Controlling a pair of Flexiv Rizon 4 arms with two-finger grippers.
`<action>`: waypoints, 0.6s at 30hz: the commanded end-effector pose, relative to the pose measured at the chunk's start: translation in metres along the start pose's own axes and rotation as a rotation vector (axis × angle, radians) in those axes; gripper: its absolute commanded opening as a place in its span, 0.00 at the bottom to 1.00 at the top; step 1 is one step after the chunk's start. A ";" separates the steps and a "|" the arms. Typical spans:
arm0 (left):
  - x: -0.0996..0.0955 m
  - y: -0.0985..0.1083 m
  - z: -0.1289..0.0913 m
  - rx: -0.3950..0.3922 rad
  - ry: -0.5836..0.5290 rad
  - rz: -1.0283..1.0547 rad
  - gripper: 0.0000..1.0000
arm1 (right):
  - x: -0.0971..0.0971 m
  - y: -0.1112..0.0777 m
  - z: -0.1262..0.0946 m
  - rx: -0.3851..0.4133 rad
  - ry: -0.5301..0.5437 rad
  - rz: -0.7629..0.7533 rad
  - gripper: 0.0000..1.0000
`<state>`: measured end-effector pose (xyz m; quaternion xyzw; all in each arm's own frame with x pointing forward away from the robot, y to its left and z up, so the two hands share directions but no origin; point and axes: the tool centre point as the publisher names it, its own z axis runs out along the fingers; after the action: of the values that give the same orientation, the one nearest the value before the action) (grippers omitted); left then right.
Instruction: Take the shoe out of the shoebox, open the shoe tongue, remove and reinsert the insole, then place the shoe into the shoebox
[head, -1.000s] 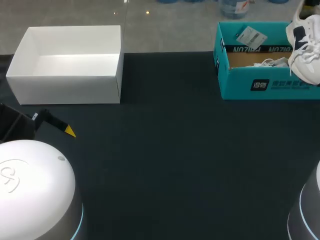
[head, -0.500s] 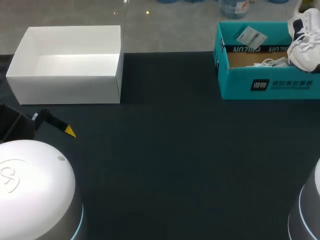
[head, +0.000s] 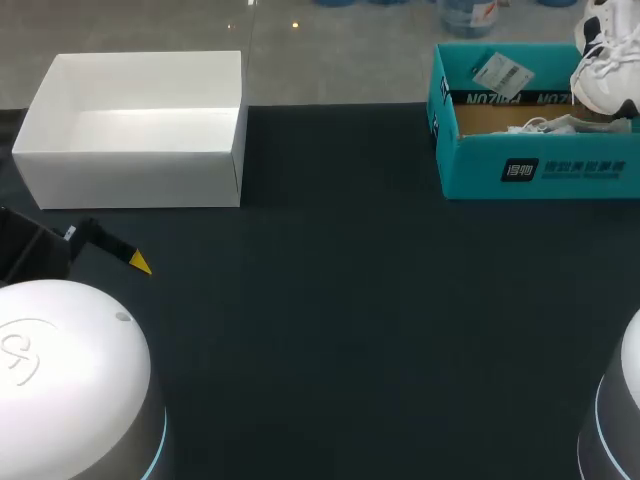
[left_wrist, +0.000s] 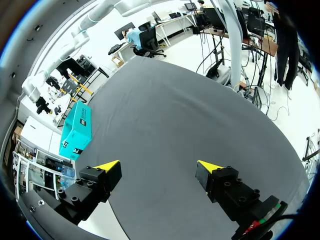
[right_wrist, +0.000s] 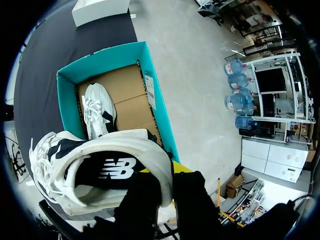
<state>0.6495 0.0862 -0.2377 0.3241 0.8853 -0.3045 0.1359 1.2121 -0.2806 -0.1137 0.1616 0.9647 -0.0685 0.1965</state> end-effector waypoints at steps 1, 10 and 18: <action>0.000 0.000 0.000 -0.001 0.003 0.000 1.00 | -0.006 0.001 -0.001 0.004 0.028 -0.001 0.00; 0.000 0.000 0.000 -0.001 0.003 0.000 1.00 | -0.006 0.001 -0.001 0.004 0.028 -0.001 0.00; 0.000 0.000 0.000 -0.001 0.003 0.000 1.00 | -0.038 -0.002 -0.003 0.212 -0.022 0.458 0.00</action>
<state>0.6495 0.0861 -0.2377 0.3242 0.8853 -0.3045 0.1359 1.2264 -0.2959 -0.1084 0.2448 0.9436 -0.0822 0.2071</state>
